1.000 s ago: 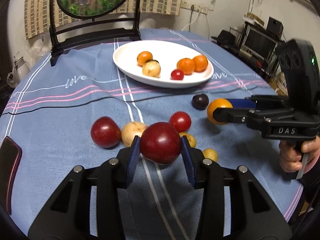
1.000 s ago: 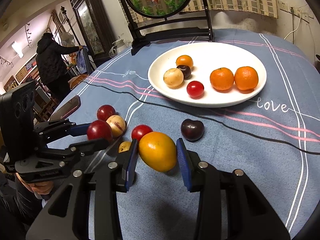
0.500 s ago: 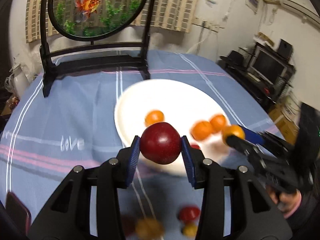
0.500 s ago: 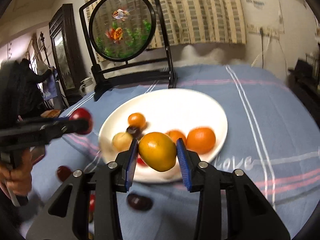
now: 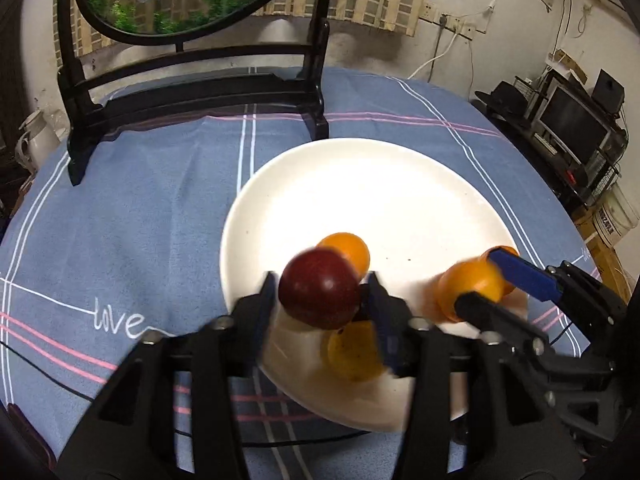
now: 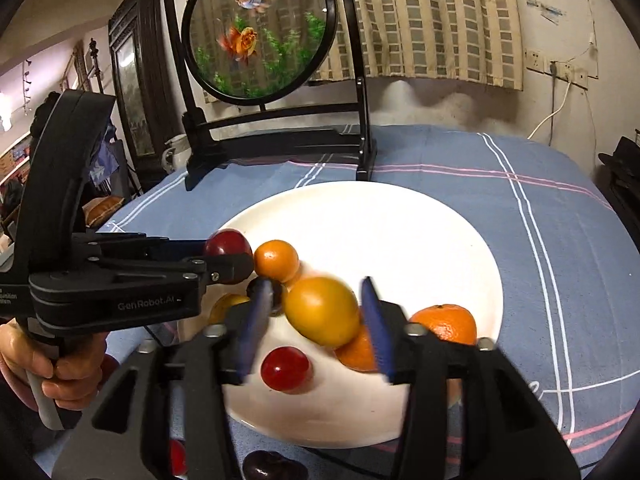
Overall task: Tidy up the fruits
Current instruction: 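Carry the yellow fruit and red plum onto the white plate and open both tools, then grasp a small yellow fruit with the right tool while the left tool grasps another red plum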
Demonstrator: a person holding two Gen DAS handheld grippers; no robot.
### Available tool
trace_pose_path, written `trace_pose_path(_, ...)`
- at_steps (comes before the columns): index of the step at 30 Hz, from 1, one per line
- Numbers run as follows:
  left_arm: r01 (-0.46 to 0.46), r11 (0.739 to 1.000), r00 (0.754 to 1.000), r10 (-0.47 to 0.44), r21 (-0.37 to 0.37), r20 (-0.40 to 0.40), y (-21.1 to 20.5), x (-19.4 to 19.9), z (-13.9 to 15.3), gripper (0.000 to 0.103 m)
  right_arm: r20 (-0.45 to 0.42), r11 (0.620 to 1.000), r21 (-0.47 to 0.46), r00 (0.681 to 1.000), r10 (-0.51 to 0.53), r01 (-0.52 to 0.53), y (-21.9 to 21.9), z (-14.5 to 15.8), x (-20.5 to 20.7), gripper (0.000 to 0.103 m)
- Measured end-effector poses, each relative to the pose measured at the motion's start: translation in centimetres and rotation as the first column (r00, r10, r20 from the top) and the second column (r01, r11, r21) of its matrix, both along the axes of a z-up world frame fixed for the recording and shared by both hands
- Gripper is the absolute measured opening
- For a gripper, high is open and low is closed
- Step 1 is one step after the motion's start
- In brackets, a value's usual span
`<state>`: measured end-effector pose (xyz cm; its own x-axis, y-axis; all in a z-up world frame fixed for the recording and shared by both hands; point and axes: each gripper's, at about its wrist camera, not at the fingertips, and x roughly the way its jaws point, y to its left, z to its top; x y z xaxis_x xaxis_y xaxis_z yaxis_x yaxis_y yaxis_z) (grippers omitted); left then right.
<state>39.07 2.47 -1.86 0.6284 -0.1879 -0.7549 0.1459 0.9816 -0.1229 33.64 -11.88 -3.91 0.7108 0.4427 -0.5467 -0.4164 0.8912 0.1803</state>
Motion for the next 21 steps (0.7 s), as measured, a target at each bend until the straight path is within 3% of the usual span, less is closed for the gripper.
trace_pose_path(1, -0.013, 1.000, 0.999, 0.013, 0.008, 0.036, 0.1, -0.7, 0.7, 0.073, 0.009, 1.000, 0.003, 1.000, -0.005, 0.005, -0.1, 0.2, -0.2, 0.062)
trace_pose_path(3, -0.023, 1.000, 0.997, 0.021, 0.018, 0.077, 0.2, -1.8, 1.9, 0.080, 0.029, 1.000, 0.009, 1.000, -0.005, 0.004, -0.3, 0.9, -0.8, 0.062)
trace_pose_path(9, -0.045, 0.999, 0.991, 0.048, -0.027, 0.126, 1.7, -6.9, 4.4, 0.094, 0.036, 1.000, 0.007, 0.999, 0.000, 0.000, -0.3, 2.2, -2.9, 0.063)
trace_pose_path(12, -0.074, 0.997, 0.984, 0.074, -0.006, 0.163, 2.6, -9.9, 4.5, 0.100, 0.025, 1.000, 0.001, 1.000, 0.012, -0.012, -0.2, 2.2, -4.8, 0.063)
trace_pose_path(16, -0.103, 0.994, 0.981, 0.094, 0.047, 0.171, 4.1, -13.8, 2.5, 0.100, -0.027, 0.997, -0.045, 0.998, 0.064, -0.065, 0.4, 0.4, -8.0, 0.062)
trace_pose_path(19, -0.140, 0.987, 0.984, 0.131, 0.077, 0.117, 5.1, -15.0, 0.9, 0.100, -0.071, 0.988, -0.088, 0.990, 0.122, -0.128, 1.3, -0.7, -10.0, 0.063)
trace_pose_path(21, -0.163, 0.983, 0.980, 0.151, 0.085, 0.126, 5.8, -15.6, 0.8, 0.100, -0.102, 0.980, -0.093, 0.981, 0.165, -0.175, 1.9, -1.1, -11.4, 0.063)
